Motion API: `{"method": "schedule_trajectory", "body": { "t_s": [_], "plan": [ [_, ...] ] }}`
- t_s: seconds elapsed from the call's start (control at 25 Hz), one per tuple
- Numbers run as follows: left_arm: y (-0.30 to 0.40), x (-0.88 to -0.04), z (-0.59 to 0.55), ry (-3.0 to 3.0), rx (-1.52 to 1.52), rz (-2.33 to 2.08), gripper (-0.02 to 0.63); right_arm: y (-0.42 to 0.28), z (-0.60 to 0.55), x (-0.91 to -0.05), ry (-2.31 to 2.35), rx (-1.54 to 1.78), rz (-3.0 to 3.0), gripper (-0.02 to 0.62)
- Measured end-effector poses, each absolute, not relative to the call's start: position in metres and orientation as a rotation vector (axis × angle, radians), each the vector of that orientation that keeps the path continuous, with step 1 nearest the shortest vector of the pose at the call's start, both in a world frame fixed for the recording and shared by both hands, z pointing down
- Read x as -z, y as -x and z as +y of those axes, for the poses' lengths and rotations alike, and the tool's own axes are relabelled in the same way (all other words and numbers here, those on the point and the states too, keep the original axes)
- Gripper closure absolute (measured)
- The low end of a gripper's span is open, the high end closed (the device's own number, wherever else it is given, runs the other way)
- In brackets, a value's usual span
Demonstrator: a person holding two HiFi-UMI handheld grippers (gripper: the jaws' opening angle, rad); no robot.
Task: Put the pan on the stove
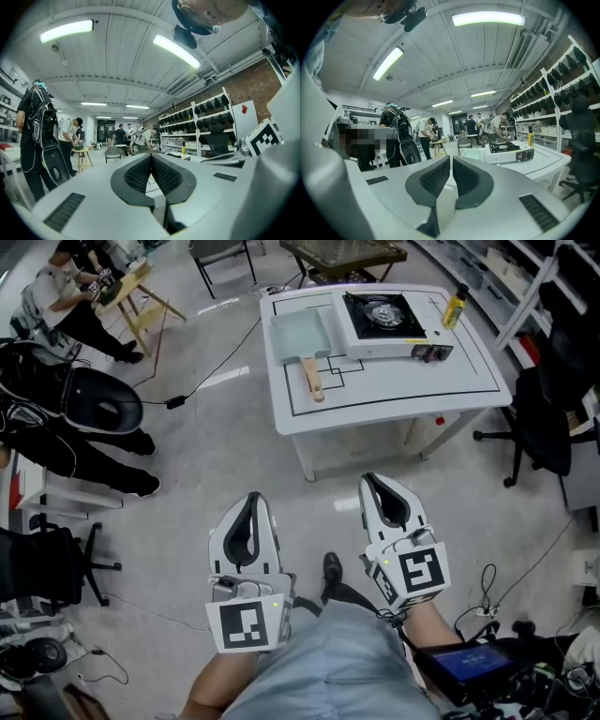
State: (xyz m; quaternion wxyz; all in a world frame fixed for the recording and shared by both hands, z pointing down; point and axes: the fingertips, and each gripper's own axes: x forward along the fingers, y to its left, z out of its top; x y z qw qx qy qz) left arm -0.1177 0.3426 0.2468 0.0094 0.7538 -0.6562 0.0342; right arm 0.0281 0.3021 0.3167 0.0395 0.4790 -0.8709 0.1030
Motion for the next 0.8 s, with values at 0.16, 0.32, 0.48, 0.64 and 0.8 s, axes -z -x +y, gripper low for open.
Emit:
{"method": "schedule_trajectory", "body": {
  "t_s": [0.16, 0.32, 0.48, 0.64, 0.8],
  "plan": [
    [0.123, -0.229, 0.323, -2.345, -0.068, -2.093, 0.588, -0.028, 0.274, -0.296, -1.463, -0.274, -2.695, 0.545],
    [0.132, -0.220, 0.301, -2.352, -0.066, -2.135, 0.588, -0.025, 0.246, -0.289, -1.458, -0.244, -2.712, 0.545],
    [0.142, -0.227, 0.275, -2.326, -0.064, -2.141, 0.588, -0.019, 0.219, -0.296, -1.452, -0.256, -2.704, 0.545],
    [0.154, -0.243, 0.235, -2.319, -0.077, -2.133, 0.588, -0.008, 0.185, -0.317, -1.433, -0.292, -2.678, 0.545],
    [0.165, -0.267, 0.189, -2.302, -0.103, -2.095, 0.588, 0.008, 0.146, -0.340, -1.402, -0.337, -2.653, 0.545]
  ]
}}
